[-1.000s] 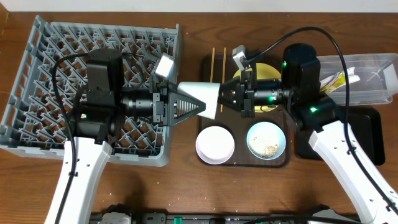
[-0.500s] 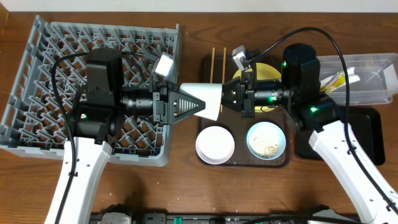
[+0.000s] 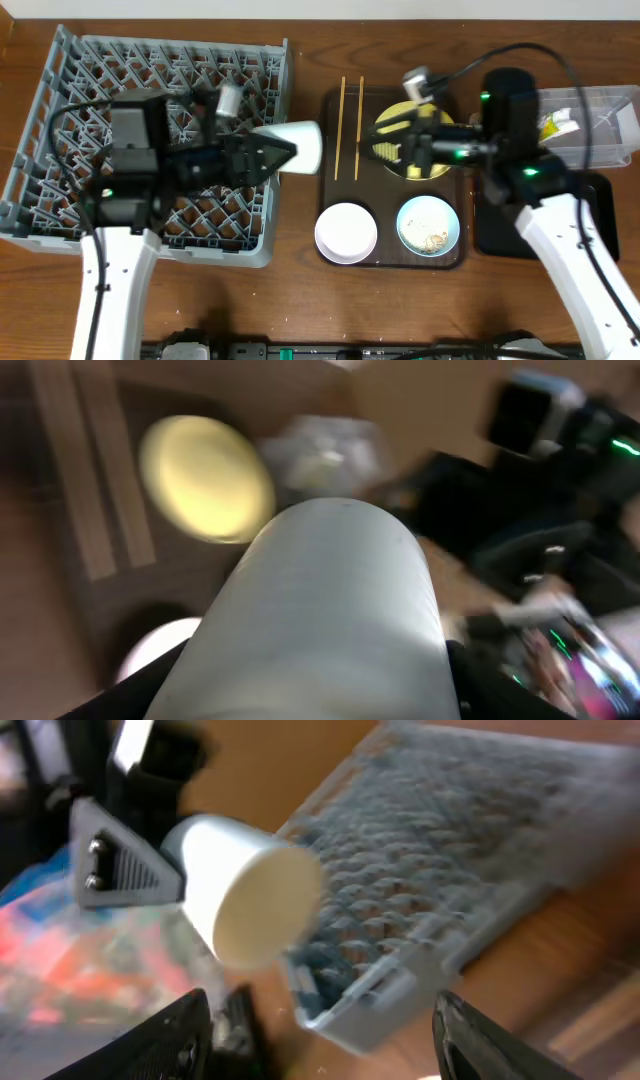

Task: Sort waste into correct bins and load items into the dishwasher
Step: 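Carry the cup with the left gripper and place it in the dish rack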

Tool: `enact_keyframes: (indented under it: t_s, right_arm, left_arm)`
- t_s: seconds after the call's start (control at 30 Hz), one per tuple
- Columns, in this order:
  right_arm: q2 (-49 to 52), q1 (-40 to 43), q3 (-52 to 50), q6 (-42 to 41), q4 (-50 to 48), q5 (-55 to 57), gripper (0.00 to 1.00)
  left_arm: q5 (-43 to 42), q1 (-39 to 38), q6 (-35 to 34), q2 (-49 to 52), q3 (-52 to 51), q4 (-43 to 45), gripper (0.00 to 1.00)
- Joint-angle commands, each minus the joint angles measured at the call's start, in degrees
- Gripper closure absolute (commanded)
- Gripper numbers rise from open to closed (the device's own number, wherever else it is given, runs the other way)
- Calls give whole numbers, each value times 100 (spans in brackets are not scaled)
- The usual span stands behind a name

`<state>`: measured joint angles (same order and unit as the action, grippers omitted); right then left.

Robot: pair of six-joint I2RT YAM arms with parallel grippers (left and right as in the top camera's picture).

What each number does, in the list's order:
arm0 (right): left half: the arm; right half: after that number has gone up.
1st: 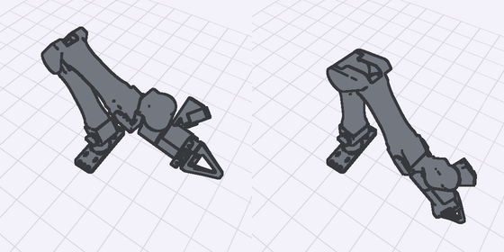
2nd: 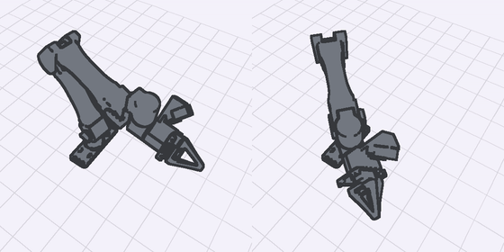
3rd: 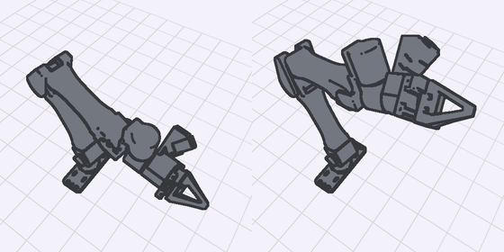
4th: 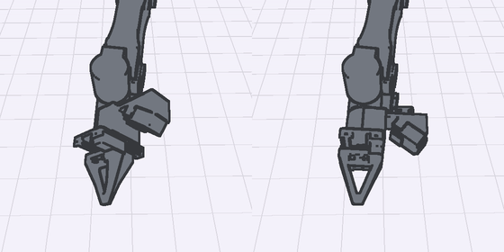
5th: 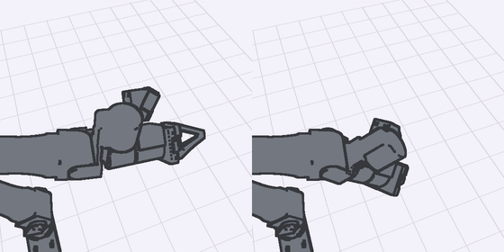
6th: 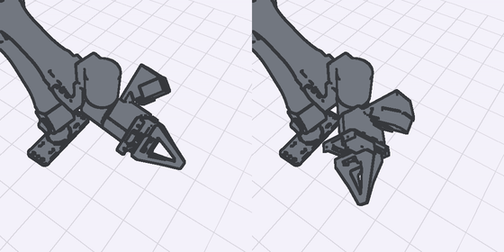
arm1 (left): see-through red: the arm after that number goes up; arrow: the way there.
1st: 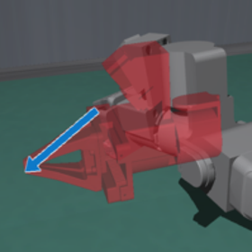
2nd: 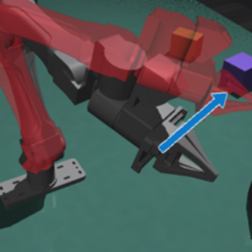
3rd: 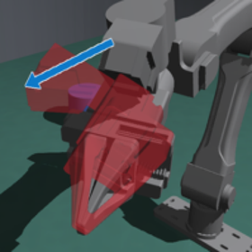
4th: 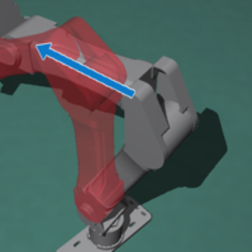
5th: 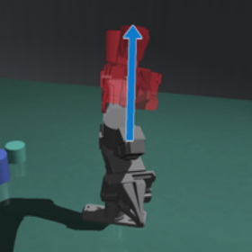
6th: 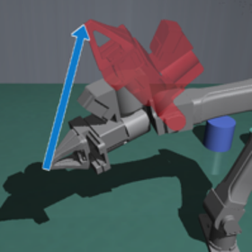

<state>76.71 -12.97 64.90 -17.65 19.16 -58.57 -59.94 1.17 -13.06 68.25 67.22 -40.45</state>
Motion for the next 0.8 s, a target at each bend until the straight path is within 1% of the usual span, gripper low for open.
enact_keyframes:
  t_s: [0.0,0.03,0.17,0.23,0.3,0.4,0.47,0.6,0.77]
  right_arm:
    - [-240,378,66,-17,505,968,31]
    - [-258,424,66,-15,688,1137,31]
    - [-254,452,66,-9,1587,2004,28]
    - [-251,409,66,-11,1906,2341,28]
    - [-251,350,66,-9,2124,2474,27]
    - [-251,254,66,-7,2269,2629,27]
    - [-251,199,66,13,2310,2761,27]
    - [-249,140,66,13,2356,2879,26]
    - [-249,136,66,13,2352,2881,25]
  left_arm:
    - [1530,341,210,-319,105,-424,32]
    - [1917,411,205,-389,105,-601,32]
    - [3987,529,203,-780,105,-1384,33]
    - [4800,529,173,-962,105,-1718,33]
    - [5543,529,-111,-1075,105,-2026,34]
    - [6561,531,-785,-1108,105,-2509,34]
    - [6876,531,-1095,-1071,105,-2682,34]
    - [7012,667,-1488,-935,105,-2664,34]
    - [7007,1102,-1648,-570,105,-2428,34]
